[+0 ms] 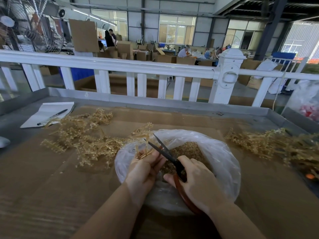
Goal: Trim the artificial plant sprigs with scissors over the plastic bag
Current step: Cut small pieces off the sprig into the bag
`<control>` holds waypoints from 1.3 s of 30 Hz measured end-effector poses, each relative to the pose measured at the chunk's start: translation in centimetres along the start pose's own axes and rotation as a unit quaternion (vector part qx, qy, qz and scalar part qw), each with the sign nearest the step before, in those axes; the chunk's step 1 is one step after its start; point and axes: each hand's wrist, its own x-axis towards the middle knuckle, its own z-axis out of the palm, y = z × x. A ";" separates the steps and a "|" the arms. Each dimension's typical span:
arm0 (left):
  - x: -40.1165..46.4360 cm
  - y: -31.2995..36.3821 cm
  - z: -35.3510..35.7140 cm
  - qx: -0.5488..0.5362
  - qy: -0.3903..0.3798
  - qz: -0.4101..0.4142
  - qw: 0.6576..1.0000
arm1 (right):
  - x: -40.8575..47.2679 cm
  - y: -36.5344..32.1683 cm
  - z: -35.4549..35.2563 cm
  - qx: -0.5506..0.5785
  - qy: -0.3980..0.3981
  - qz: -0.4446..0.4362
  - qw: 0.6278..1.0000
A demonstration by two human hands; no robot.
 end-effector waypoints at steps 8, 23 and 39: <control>-0.2 0.0 0.2 0.011 0.002 0.007 1.000 | 0.4 -0.4 -0.1 0.000 -0.004 0.003 1.000; 0.0 -0.3 -0.2 -0.020 -0.010 0.023 1.000 | 0.5 -1.0 0.0 -0.037 0.015 -0.001 0.999; 0.2 -0.1 -0.7 -0.014 -0.061 0.022 0.998 | 0.3 -1.1 0.3 -0.074 0.026 -0.003 0.997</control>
